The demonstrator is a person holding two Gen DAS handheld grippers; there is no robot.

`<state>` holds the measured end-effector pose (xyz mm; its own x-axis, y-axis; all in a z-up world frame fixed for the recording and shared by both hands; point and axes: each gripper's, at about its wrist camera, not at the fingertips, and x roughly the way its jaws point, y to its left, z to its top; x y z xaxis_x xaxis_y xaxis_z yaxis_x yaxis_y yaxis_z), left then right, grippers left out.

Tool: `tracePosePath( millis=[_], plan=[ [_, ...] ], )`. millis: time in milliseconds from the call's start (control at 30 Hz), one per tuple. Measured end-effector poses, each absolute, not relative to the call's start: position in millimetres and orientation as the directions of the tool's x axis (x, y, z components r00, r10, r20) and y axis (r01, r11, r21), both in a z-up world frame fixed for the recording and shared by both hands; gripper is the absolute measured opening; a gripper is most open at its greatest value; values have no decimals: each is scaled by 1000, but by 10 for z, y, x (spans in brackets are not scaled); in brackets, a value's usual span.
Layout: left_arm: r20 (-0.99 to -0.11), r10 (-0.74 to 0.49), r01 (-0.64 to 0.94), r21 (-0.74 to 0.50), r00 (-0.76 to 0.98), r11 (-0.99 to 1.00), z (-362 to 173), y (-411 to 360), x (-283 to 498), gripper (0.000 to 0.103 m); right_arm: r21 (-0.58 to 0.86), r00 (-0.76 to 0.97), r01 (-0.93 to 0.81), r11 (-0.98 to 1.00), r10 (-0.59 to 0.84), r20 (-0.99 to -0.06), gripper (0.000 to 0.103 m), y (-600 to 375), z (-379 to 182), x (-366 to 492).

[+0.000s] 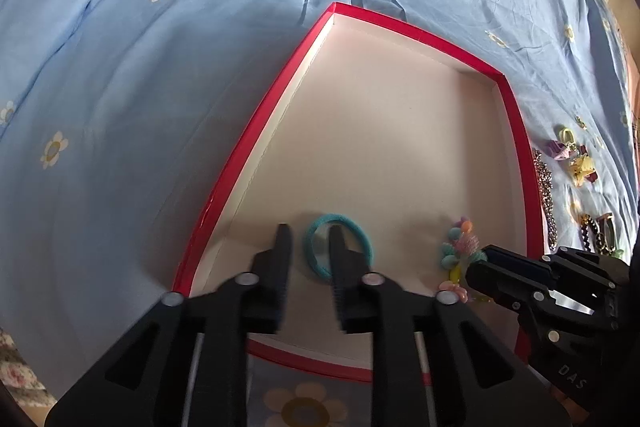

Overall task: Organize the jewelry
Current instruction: 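Carry both items into the red box and open both grippers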

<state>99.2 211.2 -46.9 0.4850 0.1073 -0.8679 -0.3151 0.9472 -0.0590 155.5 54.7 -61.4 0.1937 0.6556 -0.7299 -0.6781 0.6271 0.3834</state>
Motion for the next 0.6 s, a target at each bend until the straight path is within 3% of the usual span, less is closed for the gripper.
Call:
tracePosePath(
  millis=[167, 333, 600],
  plan=[
    [-866, 115, -329, -59, 486, 942, -448, 2111, 970, 26, 392, 190, -677, 624, 662, -725, 18, 504, -602, 1554],
    [-858, 113, -347, -80, 501, 935, -367, 2120, 912, 33, 422, 204, -661, 621, 690, -695, 31, 352, -520, 1560],
    [-838, 87, -309, -100, 538, 946, -197, 1882, 932, 36, 459, 271, -618, 639, 721, -638, 34, -116, -321, 1572]
  ],
)
